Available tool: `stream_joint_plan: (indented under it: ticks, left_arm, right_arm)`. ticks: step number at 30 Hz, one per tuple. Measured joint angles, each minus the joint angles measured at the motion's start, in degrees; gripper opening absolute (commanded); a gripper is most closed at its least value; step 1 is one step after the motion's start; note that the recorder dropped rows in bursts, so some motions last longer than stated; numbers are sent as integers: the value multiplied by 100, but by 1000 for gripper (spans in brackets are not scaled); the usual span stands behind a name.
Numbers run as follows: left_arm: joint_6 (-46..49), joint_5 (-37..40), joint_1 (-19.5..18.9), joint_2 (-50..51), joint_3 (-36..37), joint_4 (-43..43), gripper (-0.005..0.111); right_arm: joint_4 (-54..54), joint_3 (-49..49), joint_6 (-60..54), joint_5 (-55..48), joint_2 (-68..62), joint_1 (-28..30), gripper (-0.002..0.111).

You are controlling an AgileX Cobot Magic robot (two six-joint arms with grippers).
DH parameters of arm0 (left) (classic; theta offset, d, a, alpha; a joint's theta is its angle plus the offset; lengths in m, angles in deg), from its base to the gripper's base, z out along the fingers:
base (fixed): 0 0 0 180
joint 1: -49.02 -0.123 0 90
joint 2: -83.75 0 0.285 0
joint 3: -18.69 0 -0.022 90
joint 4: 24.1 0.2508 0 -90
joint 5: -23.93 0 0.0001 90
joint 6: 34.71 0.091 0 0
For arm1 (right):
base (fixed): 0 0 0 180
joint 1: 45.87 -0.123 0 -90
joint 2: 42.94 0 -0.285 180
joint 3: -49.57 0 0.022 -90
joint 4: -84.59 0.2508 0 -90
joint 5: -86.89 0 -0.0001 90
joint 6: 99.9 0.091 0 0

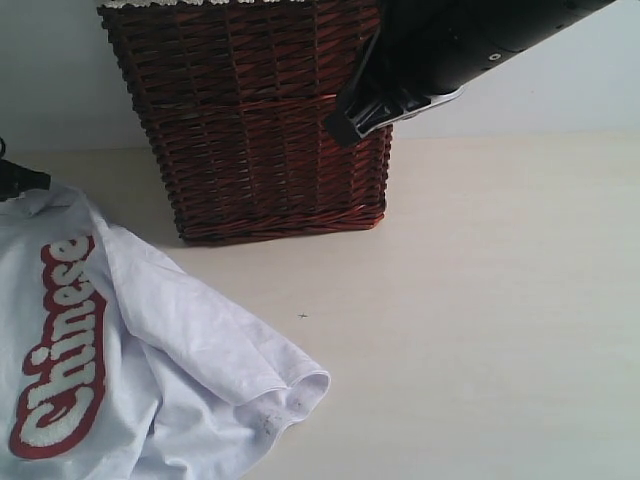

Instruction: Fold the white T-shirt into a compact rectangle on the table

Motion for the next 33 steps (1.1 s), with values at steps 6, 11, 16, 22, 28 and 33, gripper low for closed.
stream_joint_plan:
  ticks: [6,11,16,22,28,33]
  left_arm:
    - [-36,486,275,160,-360,1,0]
    - [-94,864,75,-217,-455,1,13]
    - [289,1673,-204,-419,-494,-22,43]
    - [1155,2737,-140,-320,-483,-284,52]
    - [1372,2334,101,-99,-483,-340,49]
    - [1372,1564,125,0,-483,-185,20]
  right_arm:
    - [0,0,0,12,0,0,0]
    - [0,0,0,12,0,0,0]
    - [0,0,0,1,0,0,0]
    - [0,0,0,-67,0,0,0]
    - [0,0,0,-88,0,0,0]
    - [0,0,0,-91,0,0,0]
